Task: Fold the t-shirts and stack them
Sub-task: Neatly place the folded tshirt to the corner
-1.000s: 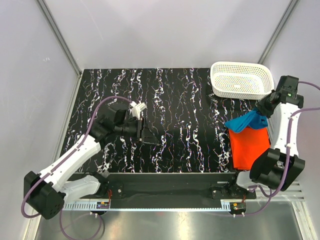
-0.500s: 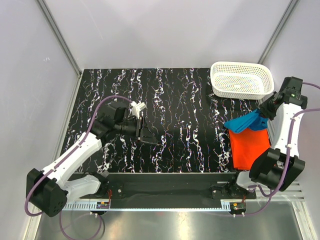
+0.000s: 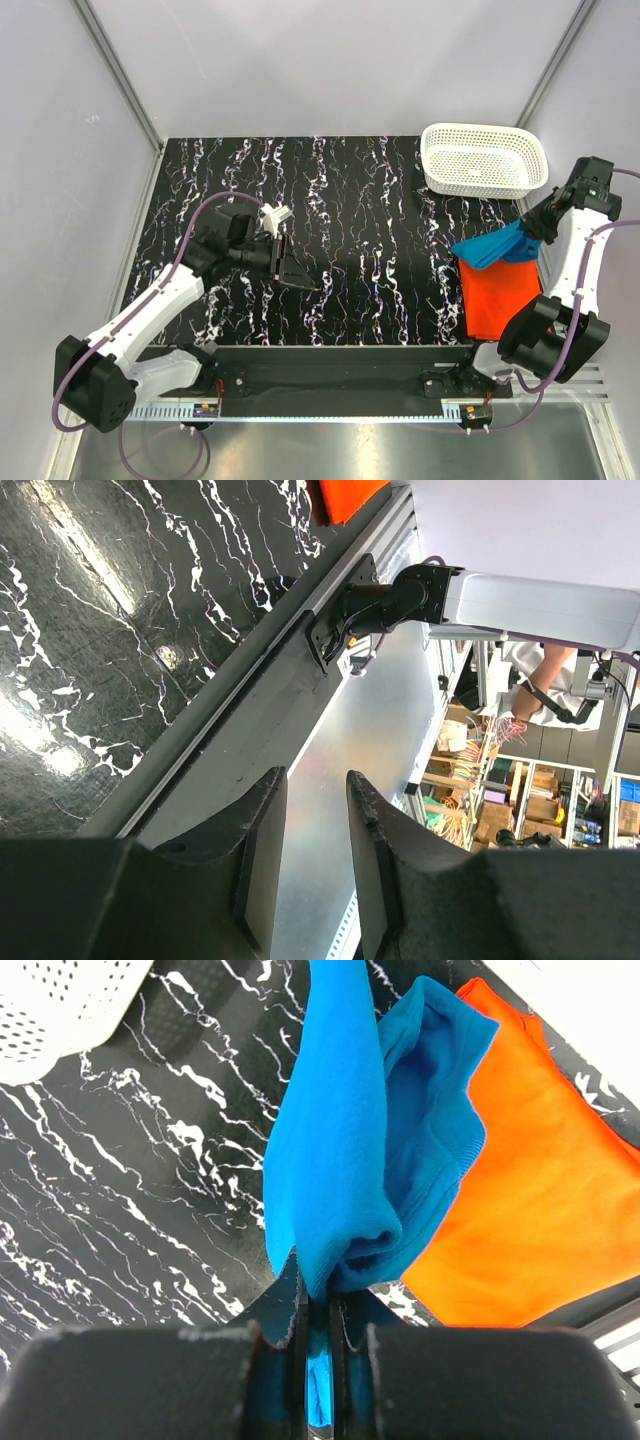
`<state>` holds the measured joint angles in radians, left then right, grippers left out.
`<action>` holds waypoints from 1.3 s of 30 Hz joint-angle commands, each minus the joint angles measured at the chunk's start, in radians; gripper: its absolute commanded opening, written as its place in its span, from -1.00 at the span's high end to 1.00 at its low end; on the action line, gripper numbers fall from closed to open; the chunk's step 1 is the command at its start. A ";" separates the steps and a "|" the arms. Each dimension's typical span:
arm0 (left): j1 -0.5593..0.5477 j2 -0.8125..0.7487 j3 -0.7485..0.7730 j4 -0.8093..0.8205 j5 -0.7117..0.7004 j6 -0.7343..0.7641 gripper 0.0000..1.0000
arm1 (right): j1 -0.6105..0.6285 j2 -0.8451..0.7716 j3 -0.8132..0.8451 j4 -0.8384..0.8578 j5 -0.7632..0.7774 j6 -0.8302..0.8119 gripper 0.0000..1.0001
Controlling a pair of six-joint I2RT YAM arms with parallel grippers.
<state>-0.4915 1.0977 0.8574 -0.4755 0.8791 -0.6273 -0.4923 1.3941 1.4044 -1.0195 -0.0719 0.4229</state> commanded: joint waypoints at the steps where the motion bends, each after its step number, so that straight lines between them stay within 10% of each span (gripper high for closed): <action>1: 0.007 0.005 -0.004 0.029 0.040 0.012 0.31 | -0.018 -0.021 0.041 0.012 0.006 -0.030 1.00; 39: 0.028 0.039 -0.009 0.032 0.070 0.018 0.32 | -0.038 0.043 0.157 0.053 -0.129 0.031 1.00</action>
<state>-0.4709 1.1267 0.8444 -0.4759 0.9100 -0.6243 -0.5247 1.4384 1.5341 -1.0115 -0.1535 0.4282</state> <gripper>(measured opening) 0.343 0.081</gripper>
